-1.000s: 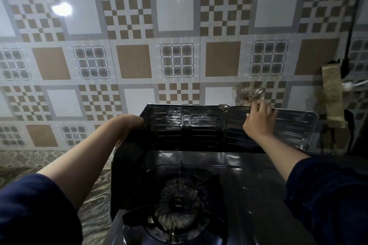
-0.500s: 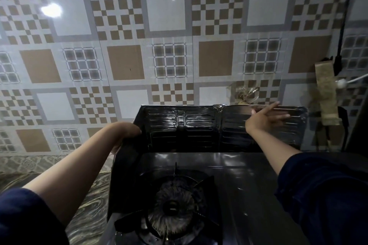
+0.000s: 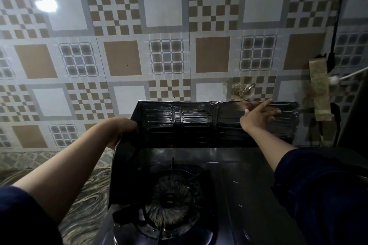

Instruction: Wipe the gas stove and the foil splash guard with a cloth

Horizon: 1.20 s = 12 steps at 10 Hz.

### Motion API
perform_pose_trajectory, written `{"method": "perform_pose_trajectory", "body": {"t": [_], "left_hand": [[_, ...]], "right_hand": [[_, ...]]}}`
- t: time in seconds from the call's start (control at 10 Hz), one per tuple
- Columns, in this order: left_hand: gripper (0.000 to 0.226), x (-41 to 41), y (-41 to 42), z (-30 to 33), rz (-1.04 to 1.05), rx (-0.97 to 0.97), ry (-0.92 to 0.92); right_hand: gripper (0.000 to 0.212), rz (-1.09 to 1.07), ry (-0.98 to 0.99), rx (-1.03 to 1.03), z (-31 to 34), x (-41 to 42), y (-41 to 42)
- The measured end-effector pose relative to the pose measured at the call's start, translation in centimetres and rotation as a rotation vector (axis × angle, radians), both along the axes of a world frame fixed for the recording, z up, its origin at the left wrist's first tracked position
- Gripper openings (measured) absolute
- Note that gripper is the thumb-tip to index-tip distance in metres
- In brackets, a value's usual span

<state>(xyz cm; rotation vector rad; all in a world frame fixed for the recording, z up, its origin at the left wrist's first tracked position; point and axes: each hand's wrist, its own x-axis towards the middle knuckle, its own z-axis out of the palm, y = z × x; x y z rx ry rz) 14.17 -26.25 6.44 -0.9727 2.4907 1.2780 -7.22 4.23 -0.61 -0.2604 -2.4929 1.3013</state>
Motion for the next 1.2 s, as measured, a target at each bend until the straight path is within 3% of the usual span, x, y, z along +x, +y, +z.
{"method": "perform_pose_trajectory", "body": {"t": [0.3, 0.4, 0.6, 0.8, 1.0, 1.2], "left_hand": [[0.020, 3.3, -1.1, 0.3, 0.038, -0.066, -0.105], [0.025, 4.5, -1.3, 0.3, 0.033, -0.102, -0.122], [0.026, 5.1, -1.5, -0.9, 0.056, -0.028, 0.065], [0.030, 5.9, -1.2, -0.7, 0.086, -0.010, 0.071], [0.027, 6.9, -0.9, 0.0, 0.125, -0.035, 0.023], [0.053, 8.7, -1.2, 0.3, 0.160, -0.160, 0.005]], "right_hand": [[0.099, -0.017, 0.075, 0.164, 1.4, 3.9, -3.7], [0.096, 0.075, 0.145, 0.267, 1.7, 5.2, -6.1], [0.085, 0.311, 0.255, 0.437, 2.1, 7.8, -11.2], [0.082, 0.534, 0.267, 0.538, 2.2, 10.1, -15.0], [0.062, 0.773, 0.378, 0.556, 2.9, 12.7, -17.6], [0.060, 0.884, 0.478, 0.553, 2.9, 15.2, -19.7]]}}
